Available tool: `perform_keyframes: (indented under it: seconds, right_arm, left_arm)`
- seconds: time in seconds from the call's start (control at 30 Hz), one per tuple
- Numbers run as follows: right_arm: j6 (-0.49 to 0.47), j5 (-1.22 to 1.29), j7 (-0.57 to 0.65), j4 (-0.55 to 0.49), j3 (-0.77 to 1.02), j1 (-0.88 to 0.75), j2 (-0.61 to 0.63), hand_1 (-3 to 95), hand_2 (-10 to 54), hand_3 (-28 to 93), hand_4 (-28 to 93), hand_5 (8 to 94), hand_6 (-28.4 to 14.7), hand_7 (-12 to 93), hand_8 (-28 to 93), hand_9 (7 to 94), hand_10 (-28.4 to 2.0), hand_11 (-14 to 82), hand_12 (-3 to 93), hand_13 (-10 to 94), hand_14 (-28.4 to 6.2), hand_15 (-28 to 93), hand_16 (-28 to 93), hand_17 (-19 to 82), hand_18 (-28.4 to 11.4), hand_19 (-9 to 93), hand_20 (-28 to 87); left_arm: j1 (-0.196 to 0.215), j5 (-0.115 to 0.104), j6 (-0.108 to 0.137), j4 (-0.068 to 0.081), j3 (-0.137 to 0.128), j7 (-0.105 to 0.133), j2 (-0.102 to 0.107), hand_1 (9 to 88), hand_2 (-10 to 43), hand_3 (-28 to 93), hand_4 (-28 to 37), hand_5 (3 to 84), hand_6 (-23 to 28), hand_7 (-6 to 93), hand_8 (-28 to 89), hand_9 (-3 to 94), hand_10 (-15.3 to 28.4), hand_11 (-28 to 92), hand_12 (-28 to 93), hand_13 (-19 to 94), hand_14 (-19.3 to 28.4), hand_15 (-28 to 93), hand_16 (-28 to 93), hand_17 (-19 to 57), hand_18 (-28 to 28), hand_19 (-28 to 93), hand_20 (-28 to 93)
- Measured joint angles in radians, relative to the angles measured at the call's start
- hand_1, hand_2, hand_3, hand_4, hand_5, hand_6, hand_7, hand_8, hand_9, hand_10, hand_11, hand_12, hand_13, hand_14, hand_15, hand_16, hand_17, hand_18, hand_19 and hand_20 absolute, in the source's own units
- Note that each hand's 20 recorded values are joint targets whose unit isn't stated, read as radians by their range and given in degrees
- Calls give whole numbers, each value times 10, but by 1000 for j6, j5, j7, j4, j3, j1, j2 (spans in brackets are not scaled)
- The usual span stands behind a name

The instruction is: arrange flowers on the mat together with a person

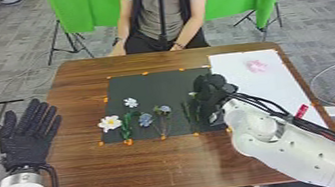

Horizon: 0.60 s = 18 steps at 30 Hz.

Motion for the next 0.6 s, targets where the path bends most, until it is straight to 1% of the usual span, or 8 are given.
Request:
perform_keyframes:
  seconds: [0.03,0.1,0.17,0.23,0.33,0.4,0.53,0.6]
  right_arm:
    - [-2,-1,0,-1,1,-1,-2,585,-24,658,-283,609,26,415,-87,759,-63,120,436,610,-34,392,442,274,-163,688,386]
    - [-6,-1,-1,-6,12,-10,-4,582,-27,662,-283,601,26,408,-94,752,-64,118,428,605,-34,392,439,273,-163,685,382]
    - [-9,-1,-5,-17,35,-29,-4,577,-33,673,-283,585,21,385,-103,736,-65,110,411,592,-32,390,431,266,-160,674,370]
    - [-13,0,-10,-27,53,-46,-3,576,-44,679,-283,580,16,342,-97,724,-67,97,391,582,-31,382,424,256,-156,655,355]
    - [-29,9,-27,-39,81,-72,-1,575,-48,683,-283,581,14,305,-91,714,-72,91,365,577,-30,365,417,249,-156,638,339]
    - [-40,16,-39,-43,93,-85,0,571,-51,685,-283,582,11,273,-93,689,-77,115,306,575,-32,351,413,247,-155,628,322]
    - [-58,20,-52,-49,101,-104,5,558,-61,698,-283,572,11,246,-110,658,-87,147,261,565,-35,351,402,242,-155,626,311]
    - [-61,19,-55,-52,103,-111,6,551,-66,704,-283,563,13,244,-147,636,-88,171,232,559,-35,360,393,240,-155,627,306]
  left_arm:
    - [-3,-14,-2,1,3,1,0,258,148,680,-283,433,87,136,-103,352,134,184,59,243,128,239,-76,-51,110,267,90]
    - [-8,-48,-7,3,9,2,0,258,149,678,-283,433,87,136,-102,352,134,185,60,245,131,242,-74,-51,111,268,91]
    - [-11,-68,-8,3,11,2,0,257,149,679,-283,434,88,137,-102,363,139,186,63,252,134,250,-71,-53,111,271,92]
    - [-11,-73,-8,3,11,2,0,257,149,678,-283,435,88,137,-102,372,141,190,67,255,137,255,-69,-52,112,271,92]
    - [-11,-77,-7,4,11,4,-1,257,144,689,-283,437,87,139,-101,377,142,191,70,240,134,255,-69,-52,110,270,92]
    - [-11,-84,-3,4,11,7,-1,260,141,690,-283,437,87,141,-102,379,142,192,71,237,133,255,-69,-52,109,268,92]
    - [-12,-104,1,3,13,16,0,261,140,690,-283,437,87,142,-103,380,141,192,72,233,133,258,-68,-51,108,265,93]
    - [-12,-112,1,3,14,19,0,263,139,690,-283,437,87,143,-103,380,141,192,73,234,133,259,-68,-51,108,265,93]
